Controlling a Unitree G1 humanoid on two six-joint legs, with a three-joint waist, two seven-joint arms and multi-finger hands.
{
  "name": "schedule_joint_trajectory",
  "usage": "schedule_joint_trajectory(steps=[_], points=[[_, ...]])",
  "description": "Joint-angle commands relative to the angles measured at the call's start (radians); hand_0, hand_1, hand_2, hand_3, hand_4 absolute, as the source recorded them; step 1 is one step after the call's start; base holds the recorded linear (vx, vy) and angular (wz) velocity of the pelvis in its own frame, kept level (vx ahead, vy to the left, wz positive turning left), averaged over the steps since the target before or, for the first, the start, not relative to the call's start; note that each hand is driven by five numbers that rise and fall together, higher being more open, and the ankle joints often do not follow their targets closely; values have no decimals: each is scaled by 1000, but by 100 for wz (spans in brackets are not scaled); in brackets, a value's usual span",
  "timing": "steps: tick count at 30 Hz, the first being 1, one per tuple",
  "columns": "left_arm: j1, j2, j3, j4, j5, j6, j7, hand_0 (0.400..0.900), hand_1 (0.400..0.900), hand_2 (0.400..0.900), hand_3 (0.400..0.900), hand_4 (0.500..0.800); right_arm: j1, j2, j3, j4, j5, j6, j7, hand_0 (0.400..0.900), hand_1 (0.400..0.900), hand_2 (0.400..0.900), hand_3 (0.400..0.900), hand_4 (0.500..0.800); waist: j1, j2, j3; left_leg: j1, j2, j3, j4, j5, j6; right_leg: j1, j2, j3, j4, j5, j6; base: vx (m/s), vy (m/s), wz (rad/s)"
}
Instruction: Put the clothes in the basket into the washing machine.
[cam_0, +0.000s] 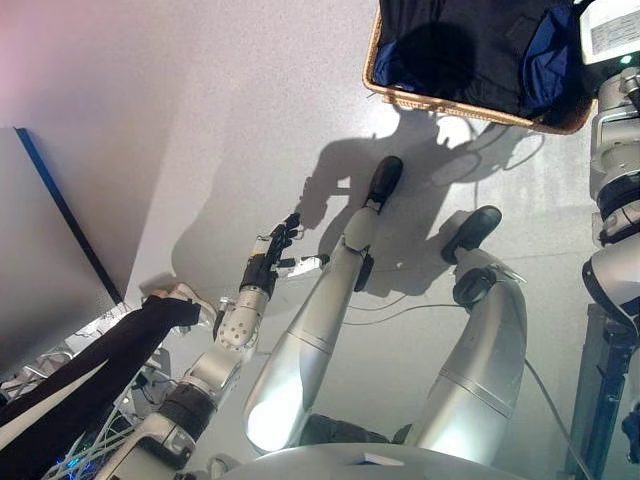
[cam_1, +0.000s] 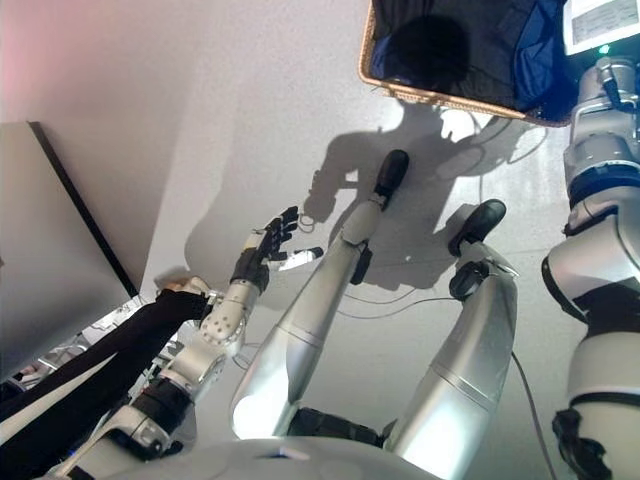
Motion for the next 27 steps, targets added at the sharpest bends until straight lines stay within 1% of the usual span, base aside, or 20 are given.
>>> schedule_joint_trajectory(steps=[1,3,6,7,9,12,15,17,21,23,24,25,26,27], points=[[18,20,16,-27,44,-18,40,900,900,900,900,800,-66,-120,-2,-77,116,74,-161,400,400,400,400,500,-38,72,-24,49,15,21,89,-215,0,89,29,31,-175,104,71,30,-5,-16],[14,23,26,-30,53,-14,48,900,900,900,900,800,-51,-128,-28,-115,133,84,-196,400,400,400,400,500,-54,59,-24,71,27,28,75,-218,-2,109,39,31,-203,116,74,34,-6,-20],[12,24,43,-21,72,-9,57,900,900,900,900,800,-27,-158,-44,-177,118,106,-225,400,400,400,400,500,-79,34,-24,102,44,40,57,-222,-8,147,57,34,-256,137,79,5,1,-26],[7,29,48,-18,75,-11,56,900,900,900,900,800,-26,-173,-38,-185,105,115,-224,400,400,400,400,500,-87,26,-24,93,47,49,43,-189,-6,147,60,25,-292,179,73,-60,13,-28],[7,32,60,-7,82,-12,53,900,900,900,900,800,-37,-206,-19,-200,82,130,-227,400,400,400,400,500,-105,6,-24,123,60,60,20,-187,-13,183,71,23,-342,198,78,-17,5,-29],[16,48,64,-2,85,-14,45,900,900,900,900,800,-82,-259,38,-187,53,143,-221,400,400,400,400,500,-121,-19,-24,155,73,73,-2,-186,-21,224,89,28,-401,222,83,19,-12,-28],[26,69,65,-3,81,-16,33,900,900,900,900,800,-166,-302,142,-156,24,148,-204,400,400,400,400,500,-131,-37,-24,183,85,82,-25,-182,-28,251,107,34,-450,241,86,13,-8,-26],[29,81,60,-1,80,-17,26,900,900,900,900,800,-241,-320,221,-129,10,148,-189,400,400,400,400,500,-134,-43,-24,200,90,89,-46,-177,-30,269,115,35,-476,251,87,5,-25,-18],[41,84,54,13,67,-17,17,900,900,900,900,800,-346,-328,325,-96,0,141,-174,400,400,400,400,500,-137,-38,-24,226,94,94,-68,-170,-31,287,122,36,-494,257,85,0,-22,-7],[46,86,49,17,60,-16,13,900,900,900,900,800,-382,-324,363,-76,-6,141,-167,400,400,400,400,500,-136,-30,-24,237,93,92,-74,-167,-31,294,123,38,-494,257,83,3,-28,2],[47,85,48,19,60,-16,10,900,900,900,900,800,-377,-317,375,-68,-16,137,-147,400,400,400,400,500,-136,-25,-24,240,93,91,-76,-166,-31,295,123,39,-494,257,82,-2,-15,3],[43,82,47,18,58,-16,7,900,900,900,900,800,-364,-308,375,-57,-26,131,-125,400,400,400,400,500,-136,-20,-24,243,92,91,-78,-164,-31,295,124,40,-491,256,80,-2,-12,3],[42,79,47,18,59,-18,10,900,900,900,900,800,-353,-299,359,-50,-19,134,-132,400,400,400,400,500,-136,-16,-24,244,92,91,-78,-164,-31,297,125,39,-490,256,78,0,0,0],[39,73,43,17,57,-18,10,900,900,900,900,800,-332,-285,343,-31,-24,132,-116,647,647,647,647,648,-134,-12,-24,244,90,89,-77,-162,-30,297,126,38,-488,253,76,-4,-20,5]])
